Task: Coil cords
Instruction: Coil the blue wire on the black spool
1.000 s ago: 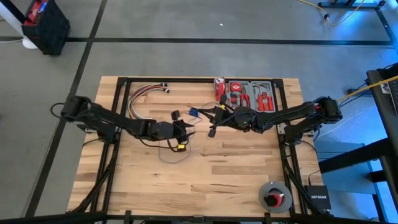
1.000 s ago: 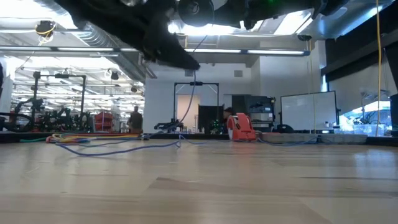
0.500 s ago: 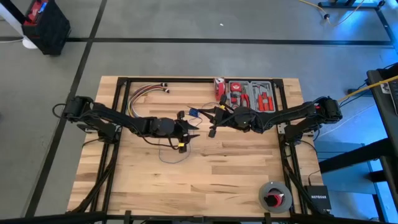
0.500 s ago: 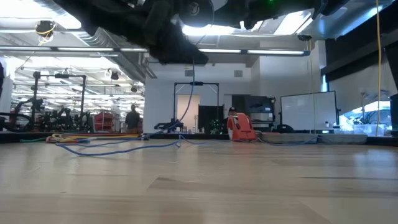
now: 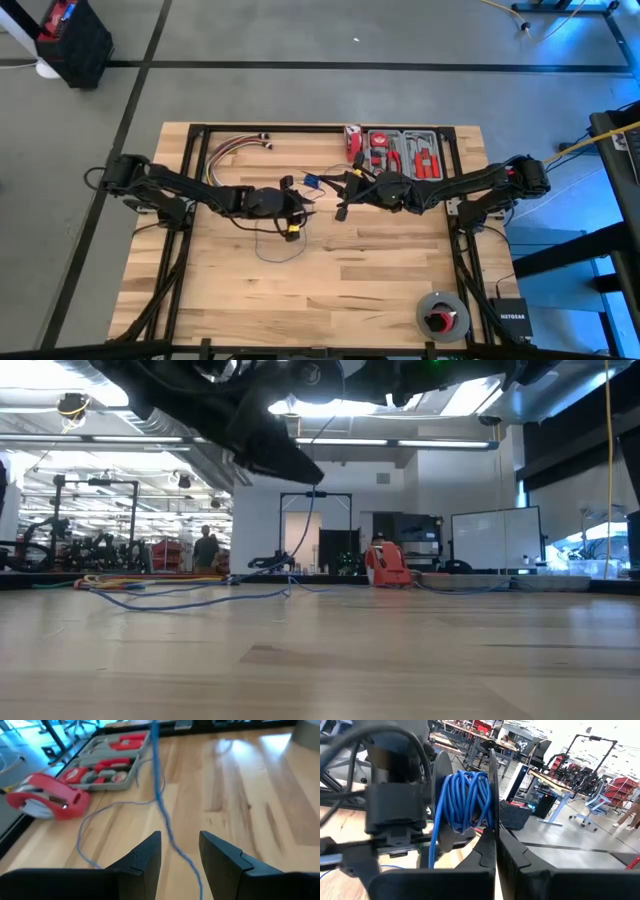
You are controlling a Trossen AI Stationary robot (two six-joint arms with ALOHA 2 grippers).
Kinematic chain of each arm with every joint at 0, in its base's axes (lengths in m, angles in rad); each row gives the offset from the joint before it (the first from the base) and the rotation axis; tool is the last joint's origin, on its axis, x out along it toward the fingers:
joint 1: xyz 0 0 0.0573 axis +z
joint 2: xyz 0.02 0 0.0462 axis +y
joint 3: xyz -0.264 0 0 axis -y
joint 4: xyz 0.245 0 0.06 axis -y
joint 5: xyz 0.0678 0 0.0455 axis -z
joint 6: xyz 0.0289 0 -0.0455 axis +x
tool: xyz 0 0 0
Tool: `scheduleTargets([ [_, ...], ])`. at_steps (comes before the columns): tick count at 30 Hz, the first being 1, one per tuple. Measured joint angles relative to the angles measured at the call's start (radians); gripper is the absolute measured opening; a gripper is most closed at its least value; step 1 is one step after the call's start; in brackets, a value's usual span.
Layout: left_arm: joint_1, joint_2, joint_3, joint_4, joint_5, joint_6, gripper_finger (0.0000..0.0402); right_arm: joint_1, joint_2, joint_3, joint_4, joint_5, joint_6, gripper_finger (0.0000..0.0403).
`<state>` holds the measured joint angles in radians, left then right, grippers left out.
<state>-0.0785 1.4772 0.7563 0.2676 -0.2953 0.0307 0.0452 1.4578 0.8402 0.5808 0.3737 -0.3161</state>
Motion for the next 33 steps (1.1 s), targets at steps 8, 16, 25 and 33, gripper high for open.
scheduleTargets([
  [8,-0.002,-0.018,0.001,-0.016,0.004,-0.004,0.0117,0.000,0.000,0.000,0.001,0.000,0.000,0.0001],
  [16,0.010,-0.018,0.002,-0.005,0.034,-0.001,0.0008,0.000,0.000,0.000,0.002,0.000,-0.003,0.0001],
  [25,0.029,-0.018,0.010,-0.068,-0.039,-0.001,0.0003,0.000,0.000,0.000,0.023,-0.010,-0.004,0.0001],
  [33,0.000,-0.136,0.009,-0.249,-0.146,-0.039,0.0002,0.001,0.000,0.000,0.027,-0.111,-0.005,0.0001],
])
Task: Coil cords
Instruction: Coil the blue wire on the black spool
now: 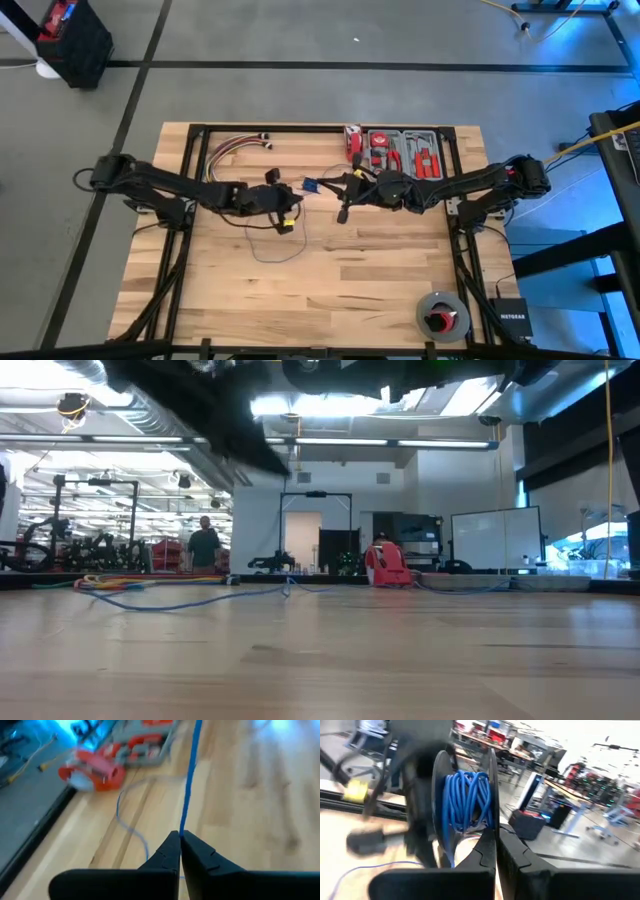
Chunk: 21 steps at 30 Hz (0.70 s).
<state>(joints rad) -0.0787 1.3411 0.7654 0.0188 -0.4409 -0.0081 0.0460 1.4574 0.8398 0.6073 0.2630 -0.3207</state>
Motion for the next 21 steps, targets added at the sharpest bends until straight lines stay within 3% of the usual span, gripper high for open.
scheduleTargets([
  [9,-0.045,-0.280,0.001,-0.148,-0.055,0.003,0.0002,0.000,0.000,0.000,-0.014,-0.149,-0.035,0.0001],
  [11,-0.044,-0.333,0.001,-0.169,-0.047,-0.038,0.0001,0.000,0.000,0.000,-0.023,-0.113,-0.057,0.0001],
  [15,-0.046,-0.397,0.001,-0.138,0.073,-0.110,0.0003,-0.001,0.010,0.000,-0.061,-0.009,-0.098,0.0001],
  [21,-0.053,-0.369,0.001,-0.024,0.095,-0.150,0.0002,-0.001,0.071,0.002,-0.028,0.109,-0.151,0.0001],
])
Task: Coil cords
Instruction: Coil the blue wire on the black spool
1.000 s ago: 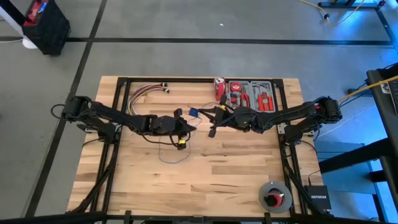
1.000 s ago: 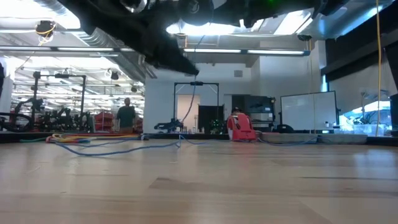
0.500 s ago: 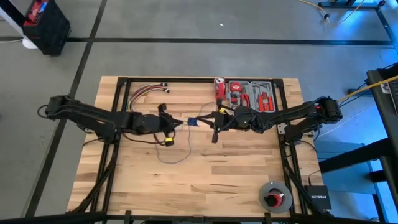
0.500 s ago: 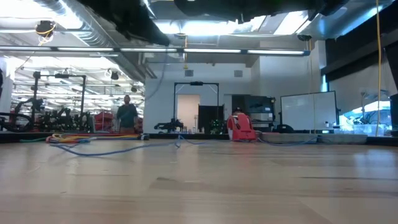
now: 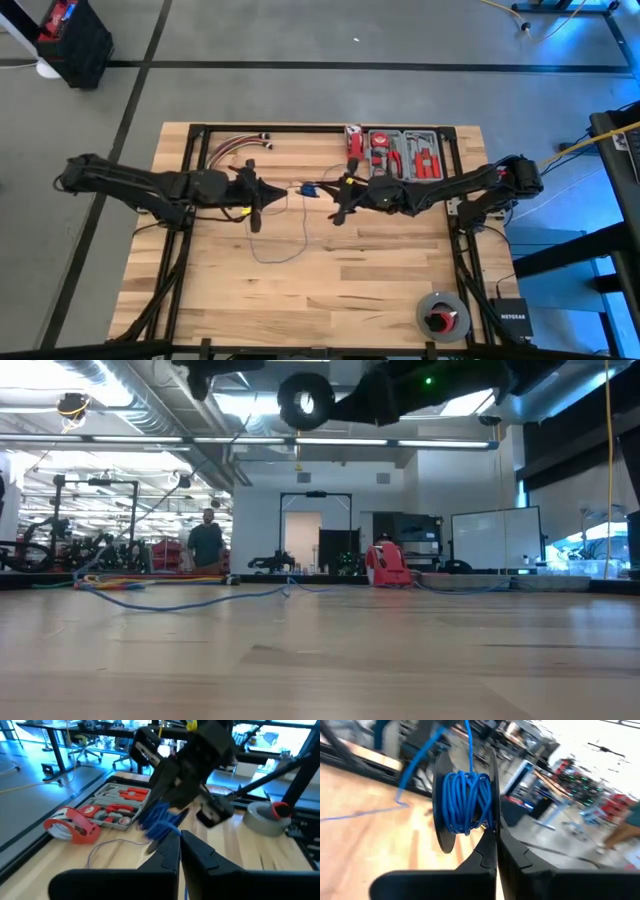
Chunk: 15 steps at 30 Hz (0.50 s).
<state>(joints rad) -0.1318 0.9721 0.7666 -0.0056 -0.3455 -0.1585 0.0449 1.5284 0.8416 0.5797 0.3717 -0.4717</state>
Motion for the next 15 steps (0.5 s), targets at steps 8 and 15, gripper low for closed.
scheduleTargets([
  [8,0.000,0.176,0.000,0.251,0.007,-0.015,0.0002,-0.007,0.083,0.058,-0.005,0.058,-0.005,0.0001],
  [15,-0.004,0.321,0.000,0.339,0.002,0.003,0.0002,-0.006,0.105,0.084,-0.009,0.064,0.054,0.0001],
])
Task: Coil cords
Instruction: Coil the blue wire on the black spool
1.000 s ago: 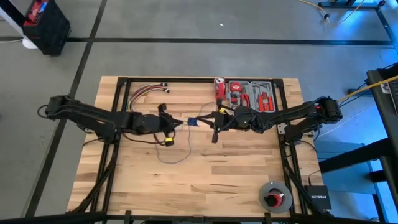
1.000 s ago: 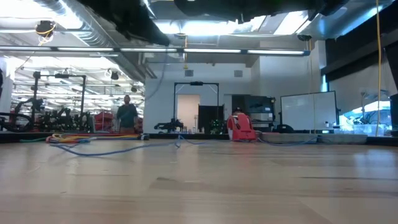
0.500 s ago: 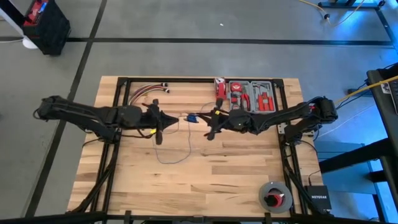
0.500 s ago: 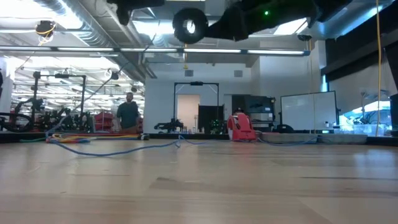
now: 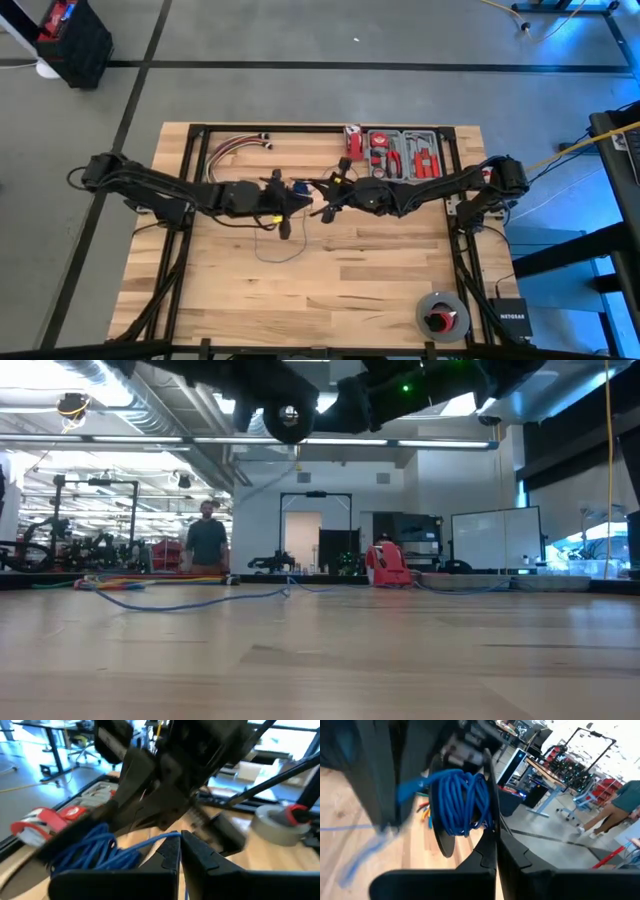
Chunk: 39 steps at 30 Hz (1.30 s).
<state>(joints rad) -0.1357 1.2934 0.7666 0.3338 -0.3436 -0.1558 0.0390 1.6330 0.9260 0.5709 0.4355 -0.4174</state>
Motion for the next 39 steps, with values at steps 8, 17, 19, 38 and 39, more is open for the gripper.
scheduleTargets([
  [8,-0.002,0.045,0.001,0.013,-0.151,0.053,0.0006,0.000,-0.005,0.029,-0.013,0.011,0.131,0.0001],
  [17,-0.012,0.047,0.001,0.095,-0.216,0.156,0.0007,0.000,-0.008,0.051,0.005,0.000,0.282,0.0001],
  [19,-0.015,0.047,0.001,0.077,-0.222,0.172,0.0007,0.001,-0.017,0.051,-0.001,-0.007,0.287,0.0001],
  [38,-0.008,0.077,0.000,0.010,-0.222,0.182,0.0008,0.033,-0.158,0.051,0.019,-0.002,0.255,0.0001],
  [39,-0.006,0.081,0.000,0.006,-0.222,0.182,0.0008,0.033,-0.170,0.051,0.014,-0.002,0.253,0.0001],
])
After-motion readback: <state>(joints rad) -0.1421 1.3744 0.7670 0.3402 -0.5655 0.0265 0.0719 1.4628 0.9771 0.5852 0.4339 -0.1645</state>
